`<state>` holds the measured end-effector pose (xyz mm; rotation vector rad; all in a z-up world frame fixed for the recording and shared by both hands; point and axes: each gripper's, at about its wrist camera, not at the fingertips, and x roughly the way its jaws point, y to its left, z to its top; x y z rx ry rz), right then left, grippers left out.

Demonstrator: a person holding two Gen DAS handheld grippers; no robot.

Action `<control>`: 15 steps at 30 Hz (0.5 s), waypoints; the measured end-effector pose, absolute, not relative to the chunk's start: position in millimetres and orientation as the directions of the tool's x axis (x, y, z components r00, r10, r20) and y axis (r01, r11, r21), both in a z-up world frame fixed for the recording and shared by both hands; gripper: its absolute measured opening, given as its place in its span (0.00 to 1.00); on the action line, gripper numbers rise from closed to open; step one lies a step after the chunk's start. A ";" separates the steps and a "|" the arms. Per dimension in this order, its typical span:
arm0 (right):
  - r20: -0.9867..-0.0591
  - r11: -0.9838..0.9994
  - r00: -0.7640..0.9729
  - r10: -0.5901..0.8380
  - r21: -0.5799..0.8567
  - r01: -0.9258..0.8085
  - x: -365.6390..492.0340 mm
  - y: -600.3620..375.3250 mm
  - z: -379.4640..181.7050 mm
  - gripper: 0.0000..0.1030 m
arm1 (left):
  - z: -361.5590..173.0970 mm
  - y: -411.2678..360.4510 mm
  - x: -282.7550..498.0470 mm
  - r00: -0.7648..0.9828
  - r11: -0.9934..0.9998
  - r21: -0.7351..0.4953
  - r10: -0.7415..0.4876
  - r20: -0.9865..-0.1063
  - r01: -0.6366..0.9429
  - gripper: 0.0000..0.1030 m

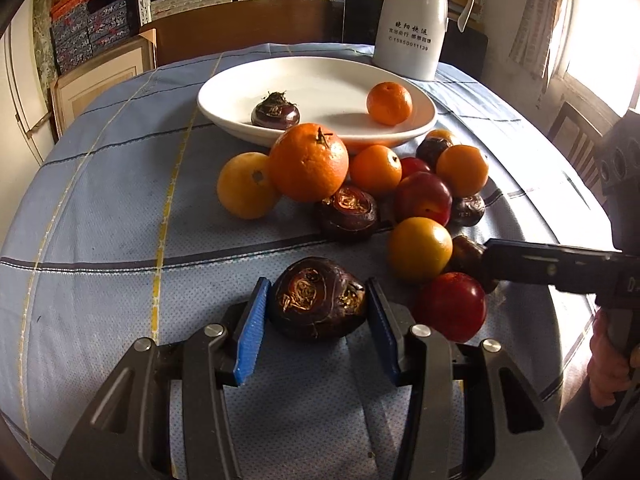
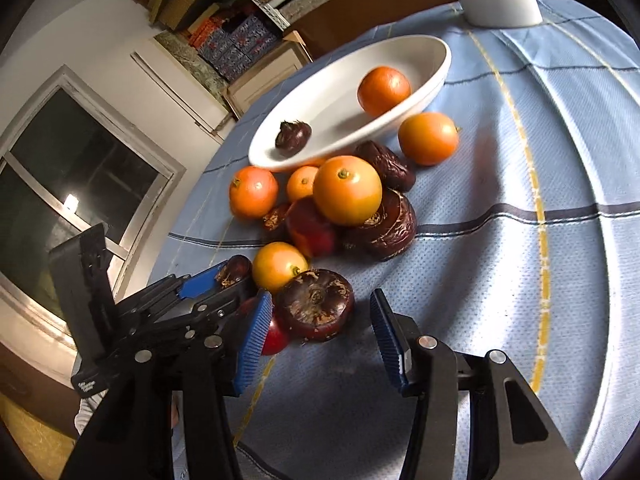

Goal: Organize fruits
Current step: 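Grasp a dark brown fruit with the left tool while the right tool grasps another dark fruit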

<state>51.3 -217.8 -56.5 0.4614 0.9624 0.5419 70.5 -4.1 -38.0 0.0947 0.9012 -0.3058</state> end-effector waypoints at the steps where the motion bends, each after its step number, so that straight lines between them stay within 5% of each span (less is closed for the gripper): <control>1: -0.638 0.775 0.458 0.619 0.592 -0.223 52.9 -216.0 -57.5 0.48 | -38.2 -4.3 70.3 0.580 0.953 -0.045 -0.220 -0.784 0.301 0.46; 15: -0.645 0.829 0.525 0.555 0.476 -0.292 39.4 -198.6 -44.1 0.42 | -31.1 -5.9 62.7 0.614 0.952 -0.028 -0.220 -0.758 0.306 0.45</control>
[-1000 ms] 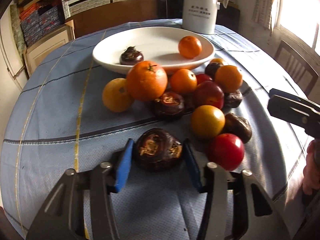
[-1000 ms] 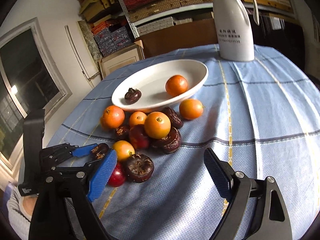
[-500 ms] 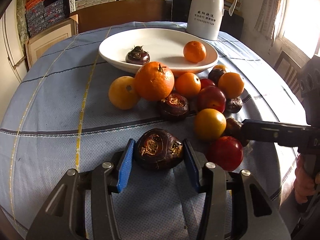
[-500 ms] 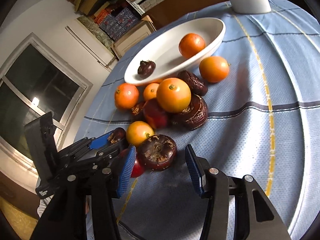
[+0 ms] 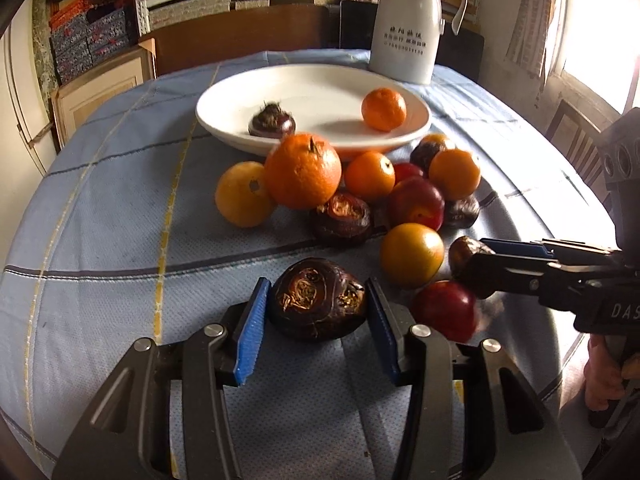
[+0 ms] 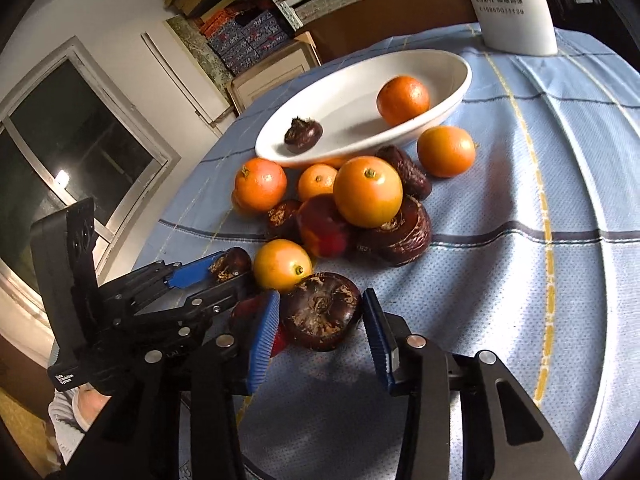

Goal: Organize fruits
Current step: 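Grasp a dark brown fruit with the left tool while the right tool grasps another dark fruit, then lower both dark fruits onto the white plate and open both tools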

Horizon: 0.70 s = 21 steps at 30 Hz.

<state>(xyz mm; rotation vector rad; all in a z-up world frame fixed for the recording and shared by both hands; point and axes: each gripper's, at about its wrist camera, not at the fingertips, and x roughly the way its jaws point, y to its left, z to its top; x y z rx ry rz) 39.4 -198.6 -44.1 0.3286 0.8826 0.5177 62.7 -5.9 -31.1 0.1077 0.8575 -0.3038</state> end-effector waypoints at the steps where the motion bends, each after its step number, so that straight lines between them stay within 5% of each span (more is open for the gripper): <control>1: -0.626 0.836 0.558 0.544 0.462 -0.296 35.4 -200.9 -38.0 0.42 | -26.8 -3.3 60.9 0.629 0.954 -0.033 -0.224 -0.744 0.300 0.45; 12: -0.558 0.880 0.697 0.451 0.409 -0.242 98.2 -226.4 34.9 0.42 | 41.1 8.9 131.2 0.724 0.971 -0.010 -0.185 -0.665 0.238 0.45; 21: -0.635 0.929 0.693 0.342 0.337 -0.150 207.4 -220.7 24.5 0.42 | 27.0 7.7 234.3 0.694 0.981 -0.024 -0.152 -0.704 0.191 0.45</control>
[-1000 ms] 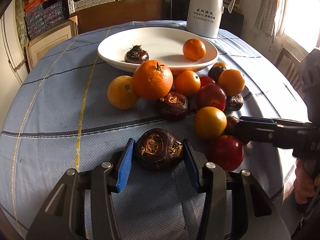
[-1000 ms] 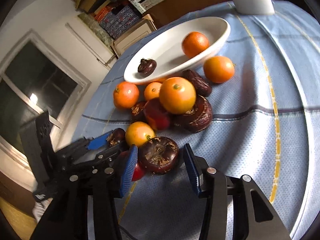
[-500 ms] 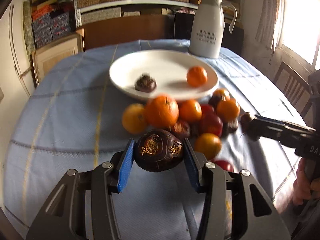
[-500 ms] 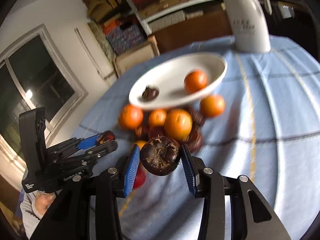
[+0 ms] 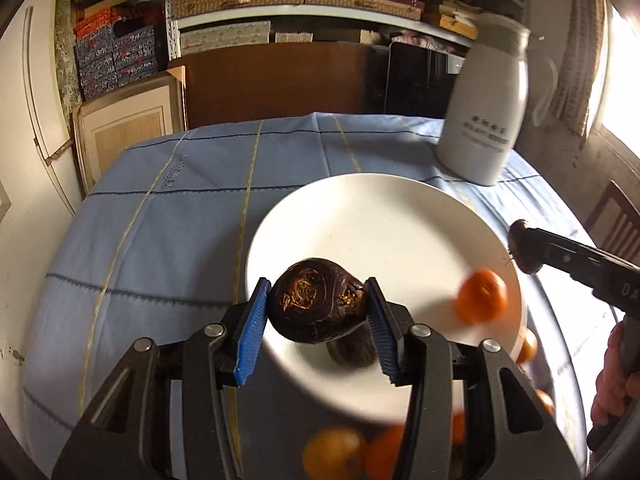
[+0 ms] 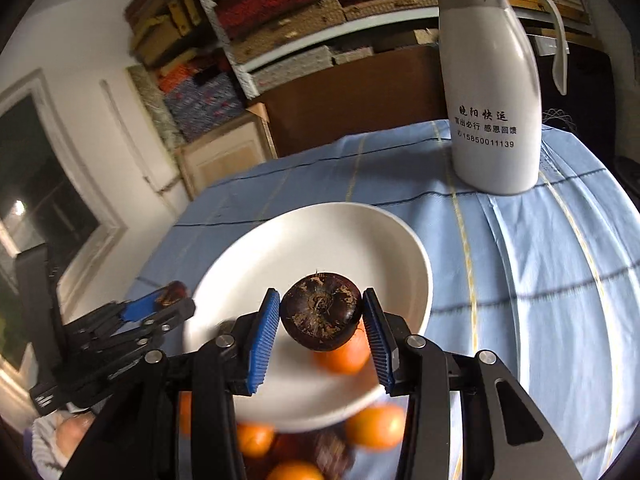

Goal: Organize fruits
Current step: 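Lower both dark fruits onto the white plate and open both tools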

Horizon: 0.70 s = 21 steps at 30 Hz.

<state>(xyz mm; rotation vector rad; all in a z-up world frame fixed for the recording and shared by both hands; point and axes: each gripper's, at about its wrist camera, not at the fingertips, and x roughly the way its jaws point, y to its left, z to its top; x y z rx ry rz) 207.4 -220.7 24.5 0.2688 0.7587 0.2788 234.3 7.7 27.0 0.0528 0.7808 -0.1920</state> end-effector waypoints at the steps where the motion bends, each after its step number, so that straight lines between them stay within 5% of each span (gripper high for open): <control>1: -0.646 0.932 0.685 0.338 0.330 -0.149 213.4 -218.9 19.8 0.42 | 23.3 5.7 244.0 0.686 0.980 -0.021 -0.153 -0.711 0.196 0.45; 9: -0.723 0.959 0.632 0.281 0.242 -0.149 247.4 -206.5 -7.0 0.42 | 5.2 -8.2 273.5 0.654 0.974 0.002 -0.151 -0.742 0.228 0.46; 13: -0.727 0.958 0.625 0.284 0.242 -0.154 251.3 -204.8 -13.6 0.42 | 2.9 -14.1 273.1 0.660 0.973 0.029 -0.135 -0.739 0.231 0.54; 21: -0.608 0.946 0.731 0.308 0.278 -0.167 208.4 -218.8 33.3 0.43 | 24.4 5.2 240.3 0.711 0.981 0.015 -0.128 -0.691 0.192 0.70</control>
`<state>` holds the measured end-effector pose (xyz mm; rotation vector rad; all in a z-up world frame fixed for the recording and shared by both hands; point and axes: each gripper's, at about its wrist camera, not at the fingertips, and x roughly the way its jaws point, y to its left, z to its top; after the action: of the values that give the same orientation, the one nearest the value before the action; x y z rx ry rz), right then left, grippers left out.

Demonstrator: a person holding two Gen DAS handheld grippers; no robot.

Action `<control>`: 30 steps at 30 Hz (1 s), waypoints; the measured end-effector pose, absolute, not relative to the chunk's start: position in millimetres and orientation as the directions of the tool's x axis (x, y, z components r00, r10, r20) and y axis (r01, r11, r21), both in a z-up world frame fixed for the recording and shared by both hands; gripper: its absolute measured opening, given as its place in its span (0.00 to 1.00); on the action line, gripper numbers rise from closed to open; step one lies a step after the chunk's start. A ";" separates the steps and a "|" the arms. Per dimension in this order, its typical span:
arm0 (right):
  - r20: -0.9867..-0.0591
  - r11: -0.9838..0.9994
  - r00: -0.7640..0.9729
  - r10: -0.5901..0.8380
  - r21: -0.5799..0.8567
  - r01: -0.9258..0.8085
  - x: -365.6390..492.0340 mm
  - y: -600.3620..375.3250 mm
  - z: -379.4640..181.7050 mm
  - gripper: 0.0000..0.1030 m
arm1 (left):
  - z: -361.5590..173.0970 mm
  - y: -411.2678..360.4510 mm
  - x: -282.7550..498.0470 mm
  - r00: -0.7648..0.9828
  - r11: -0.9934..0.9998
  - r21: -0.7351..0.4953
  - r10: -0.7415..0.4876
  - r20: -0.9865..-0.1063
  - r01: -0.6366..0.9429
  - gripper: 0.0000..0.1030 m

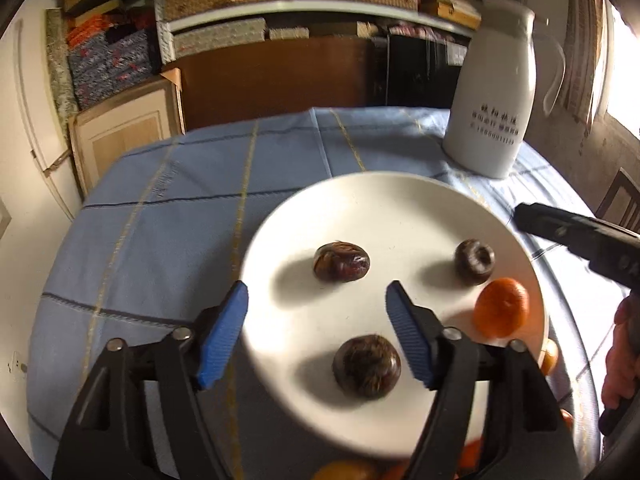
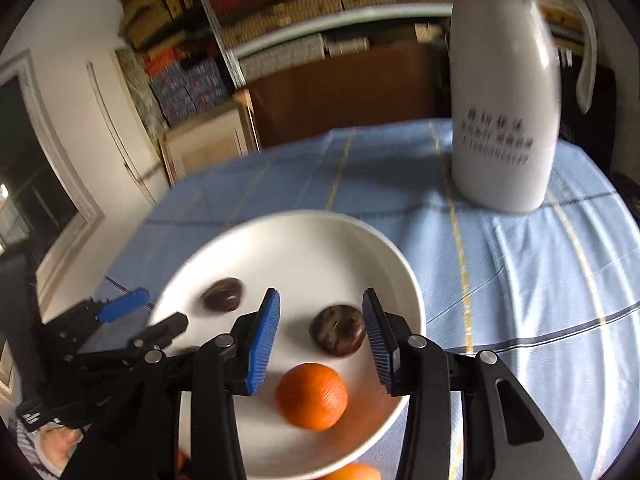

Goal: Organize fruits
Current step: 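Lower both dark fruits onto the white plate and open both tools, then withdraw both tools from the plate toward the fruit pile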

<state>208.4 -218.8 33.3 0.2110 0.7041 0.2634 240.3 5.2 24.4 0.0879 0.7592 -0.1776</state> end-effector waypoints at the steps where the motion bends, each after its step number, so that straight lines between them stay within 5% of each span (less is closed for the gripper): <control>1: -0.593 0.944 0.742 0.312 0.282 -0.172 200.9 -219.8 38.2 0.44 | 28.5 9.1 232.8 0.721 0.983 0.011 -0.127 -0.681 0.183 0.72; 5: -0.527 0.952 0.798 0.291 0.244 -0.186 157.1 -216.8 51.0 0.62 | 35.6 27.7 185.1 0.777 0.993 -0.006 -0.096 -0.622 0.118 0.94; 11: -0.482 0.974 0.847 0.223 0.148 -0.173 90.3 -214.5 30.2 0.80 | 13.1 42.7 131.0 0.765 0.998 -0.043 -0.055 -0.642 0.036 0.95; 30: -0.518 0.988 0.844 0.138 0.018 -0.150 45.7 -206.0 10.5 0.85 | 2.4 -10.0 96.0 0.808 0.975 0.155 -0.037 -0.587 0.157 0.95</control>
<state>45.7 -206.0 10.5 -0.0231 0.5454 0.1520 96.0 -10.0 2.4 0.2003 0.6218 -0.1043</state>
